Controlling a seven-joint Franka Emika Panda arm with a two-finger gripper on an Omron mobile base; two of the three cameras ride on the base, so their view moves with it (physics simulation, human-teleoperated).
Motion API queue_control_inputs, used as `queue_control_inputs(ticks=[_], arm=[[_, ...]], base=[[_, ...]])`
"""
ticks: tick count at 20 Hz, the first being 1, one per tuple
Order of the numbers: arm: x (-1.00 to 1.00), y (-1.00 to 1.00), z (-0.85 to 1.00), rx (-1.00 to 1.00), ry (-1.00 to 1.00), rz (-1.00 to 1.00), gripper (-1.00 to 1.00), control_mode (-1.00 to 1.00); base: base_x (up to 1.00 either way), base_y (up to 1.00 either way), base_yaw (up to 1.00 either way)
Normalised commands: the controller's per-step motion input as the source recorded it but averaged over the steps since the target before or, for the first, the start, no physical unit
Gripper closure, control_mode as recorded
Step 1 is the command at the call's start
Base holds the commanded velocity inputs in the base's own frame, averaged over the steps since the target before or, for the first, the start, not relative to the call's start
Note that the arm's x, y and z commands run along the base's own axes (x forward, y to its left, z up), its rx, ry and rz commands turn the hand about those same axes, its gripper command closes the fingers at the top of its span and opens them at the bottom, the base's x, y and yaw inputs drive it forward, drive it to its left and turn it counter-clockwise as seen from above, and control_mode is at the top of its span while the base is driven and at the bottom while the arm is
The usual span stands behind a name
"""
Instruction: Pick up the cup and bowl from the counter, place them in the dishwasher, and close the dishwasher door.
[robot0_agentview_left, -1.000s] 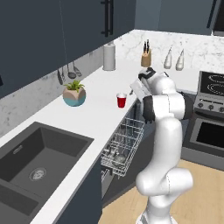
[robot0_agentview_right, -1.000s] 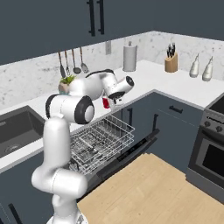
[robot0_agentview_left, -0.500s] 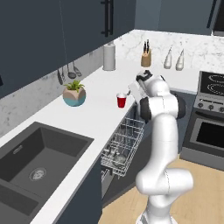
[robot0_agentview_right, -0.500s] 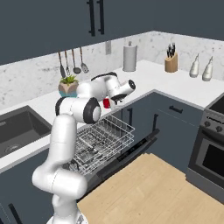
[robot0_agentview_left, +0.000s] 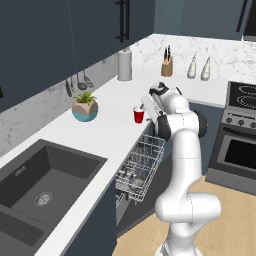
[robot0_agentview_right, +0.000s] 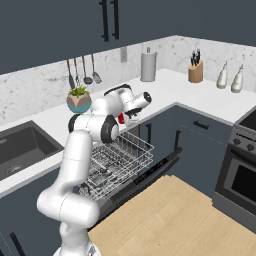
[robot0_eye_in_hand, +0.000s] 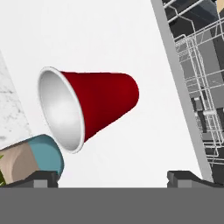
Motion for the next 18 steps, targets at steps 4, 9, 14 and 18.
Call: queue_control_inputs(ticks=[4,9,14,18], arm=[[0.35,0.06,-0.10,0.00,0.00,-0.01,-1.00,-1.00],[0.22,0.00,-0.14,0.00,0.00,-0.05,-1.00,-1.00],[0.21,0.00,-0.23,0.00,0.00,-0.08,-1.00,-1.00],[0.24,0.00,-0.22,0.00,-0.03,-0.07,-1.00,-1.00]], base=[[0.00,0.00,0.00],[0.00,0.00,0.00],[0.00,0.00,0.00],[0.00,0.00,0.00]])
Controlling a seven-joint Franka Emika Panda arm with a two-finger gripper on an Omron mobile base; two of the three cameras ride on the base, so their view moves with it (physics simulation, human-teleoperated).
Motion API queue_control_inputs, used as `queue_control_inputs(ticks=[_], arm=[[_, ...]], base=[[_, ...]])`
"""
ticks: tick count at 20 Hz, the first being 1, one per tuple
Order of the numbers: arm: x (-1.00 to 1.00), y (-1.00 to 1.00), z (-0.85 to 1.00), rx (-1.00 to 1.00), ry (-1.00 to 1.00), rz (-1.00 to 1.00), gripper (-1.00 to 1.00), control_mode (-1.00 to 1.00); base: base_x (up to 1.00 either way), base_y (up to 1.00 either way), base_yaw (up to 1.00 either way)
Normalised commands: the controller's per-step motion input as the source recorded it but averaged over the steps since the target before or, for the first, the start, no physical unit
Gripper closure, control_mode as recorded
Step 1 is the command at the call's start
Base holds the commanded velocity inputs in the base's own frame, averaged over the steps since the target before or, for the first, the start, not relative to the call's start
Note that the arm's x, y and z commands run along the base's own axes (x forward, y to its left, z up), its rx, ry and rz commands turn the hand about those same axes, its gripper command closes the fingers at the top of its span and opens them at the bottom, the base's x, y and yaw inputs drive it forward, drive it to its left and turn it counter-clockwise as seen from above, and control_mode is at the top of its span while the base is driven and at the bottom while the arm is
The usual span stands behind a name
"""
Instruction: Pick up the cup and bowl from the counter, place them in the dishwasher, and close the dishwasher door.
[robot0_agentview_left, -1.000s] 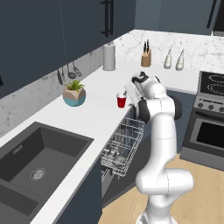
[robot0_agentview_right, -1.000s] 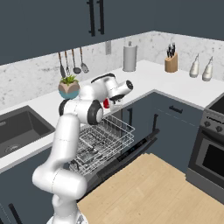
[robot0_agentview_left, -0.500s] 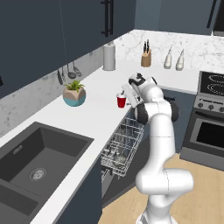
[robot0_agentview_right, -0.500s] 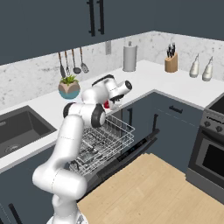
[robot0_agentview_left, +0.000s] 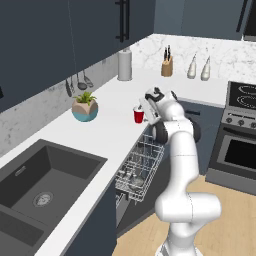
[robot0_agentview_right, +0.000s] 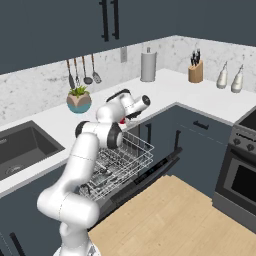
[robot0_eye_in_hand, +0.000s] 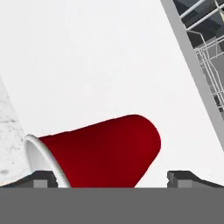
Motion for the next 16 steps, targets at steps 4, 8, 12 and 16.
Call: queue_control_inputs(ticks=[4,8,12,16], arm=[[0.03,0.00,-0.11,0.00,-0.05,-0.03,1.00,-1.00],[-0.38,0.00,-0.23,0.00,-0.09,0.00,1.00,-1.00],[-0.86,0.00,-0.16,0.00,-0.18,0.00,1.00,-1.00],[-1.00,0.00,0.03,0.00,-0.27,0.02,1.00,-1.00]], base=[[0.00,0.00,0.00],[0.00,0.00,0.00],[0.00,0.00,0.00],[0.00,0.00,0.00]])
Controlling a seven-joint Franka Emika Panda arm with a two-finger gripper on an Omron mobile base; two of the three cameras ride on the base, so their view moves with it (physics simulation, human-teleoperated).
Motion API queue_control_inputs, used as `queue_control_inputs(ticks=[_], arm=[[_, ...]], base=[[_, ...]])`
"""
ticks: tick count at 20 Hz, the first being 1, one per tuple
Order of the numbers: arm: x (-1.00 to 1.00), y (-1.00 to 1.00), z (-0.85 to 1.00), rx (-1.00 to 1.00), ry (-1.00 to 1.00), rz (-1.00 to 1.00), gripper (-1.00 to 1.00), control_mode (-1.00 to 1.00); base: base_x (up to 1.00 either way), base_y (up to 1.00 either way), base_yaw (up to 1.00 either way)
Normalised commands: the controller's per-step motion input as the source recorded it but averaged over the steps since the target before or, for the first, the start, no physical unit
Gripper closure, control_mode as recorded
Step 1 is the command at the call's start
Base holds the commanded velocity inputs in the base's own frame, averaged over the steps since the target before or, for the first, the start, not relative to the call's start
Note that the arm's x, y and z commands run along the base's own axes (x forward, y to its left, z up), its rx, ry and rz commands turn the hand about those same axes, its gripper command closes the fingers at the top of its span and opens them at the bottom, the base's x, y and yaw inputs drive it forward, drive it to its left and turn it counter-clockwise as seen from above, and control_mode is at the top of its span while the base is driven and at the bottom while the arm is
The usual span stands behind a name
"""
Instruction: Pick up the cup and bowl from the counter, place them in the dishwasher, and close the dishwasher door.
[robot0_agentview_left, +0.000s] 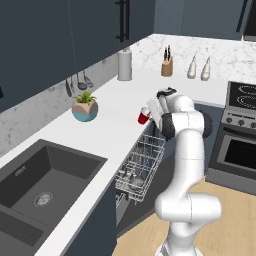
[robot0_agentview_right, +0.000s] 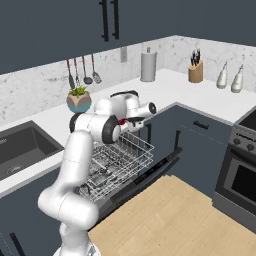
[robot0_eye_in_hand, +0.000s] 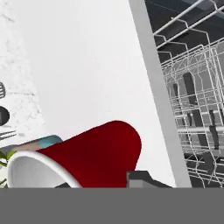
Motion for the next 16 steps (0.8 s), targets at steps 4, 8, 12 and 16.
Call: queue_control_inputs(ticks=[4,8,12,16], arm=[[-1.00,-0.07,0.29,0.00,-0.21,0.10,1.00,-1.00],[-1.00,-0.34,0.04,-0.09,-0.02,0.16,1.00,-1.00],[-0.75,-0.27,-0.24,-0.27,0.29,0.07,1.00,-1.00],[-0.18,-0.02,-0.87,-0.22,0.26,0.05,1.00,-1.00]], base=[[0.00,0.00,0.00],[0.00,0.00,0.00],[0.00,0.00,0.00],[0.00,0.00,0.00]])
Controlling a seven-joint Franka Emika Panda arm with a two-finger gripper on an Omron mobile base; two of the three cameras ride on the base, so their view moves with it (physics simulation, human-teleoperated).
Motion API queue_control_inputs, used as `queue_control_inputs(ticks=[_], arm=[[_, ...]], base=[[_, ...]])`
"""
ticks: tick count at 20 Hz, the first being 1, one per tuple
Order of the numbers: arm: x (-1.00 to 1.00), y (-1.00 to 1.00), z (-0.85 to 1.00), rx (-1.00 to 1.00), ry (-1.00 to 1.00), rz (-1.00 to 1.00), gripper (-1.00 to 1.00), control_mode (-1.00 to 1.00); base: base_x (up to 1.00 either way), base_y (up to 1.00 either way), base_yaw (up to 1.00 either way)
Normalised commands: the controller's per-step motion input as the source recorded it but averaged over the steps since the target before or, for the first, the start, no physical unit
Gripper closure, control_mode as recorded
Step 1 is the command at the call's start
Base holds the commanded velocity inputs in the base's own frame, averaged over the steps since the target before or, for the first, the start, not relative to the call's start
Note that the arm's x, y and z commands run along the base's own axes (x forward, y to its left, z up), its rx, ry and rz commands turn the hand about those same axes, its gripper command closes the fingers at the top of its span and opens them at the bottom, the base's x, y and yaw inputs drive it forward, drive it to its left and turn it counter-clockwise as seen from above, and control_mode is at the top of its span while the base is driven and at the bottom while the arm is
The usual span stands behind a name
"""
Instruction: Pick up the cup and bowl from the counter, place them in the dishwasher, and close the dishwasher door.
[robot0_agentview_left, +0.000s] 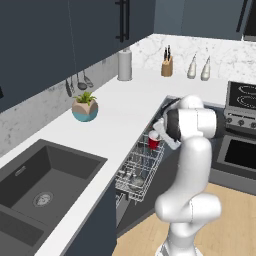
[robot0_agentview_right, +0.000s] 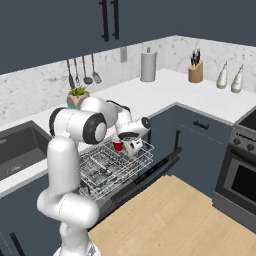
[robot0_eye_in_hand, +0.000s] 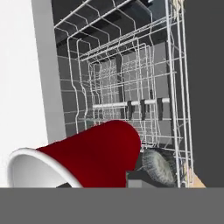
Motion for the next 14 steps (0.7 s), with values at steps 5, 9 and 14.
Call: queue_control_inputs(ticks=[5,9,14], arm=[[0.00,-0.08,-1.00,-0.02,0.01,0.13,1.00,-1.00],[-0.01,-0.14,-1.00,0.00,0.00,0.16,1.00,-1.00],[0.29,0.08,-0.61,0.00,0.00,0.13,1.00,-1.00]], base=[[0.00,0.00,0.00],[0.00,0.00,0.00],[0.00,0.00,0.00]])
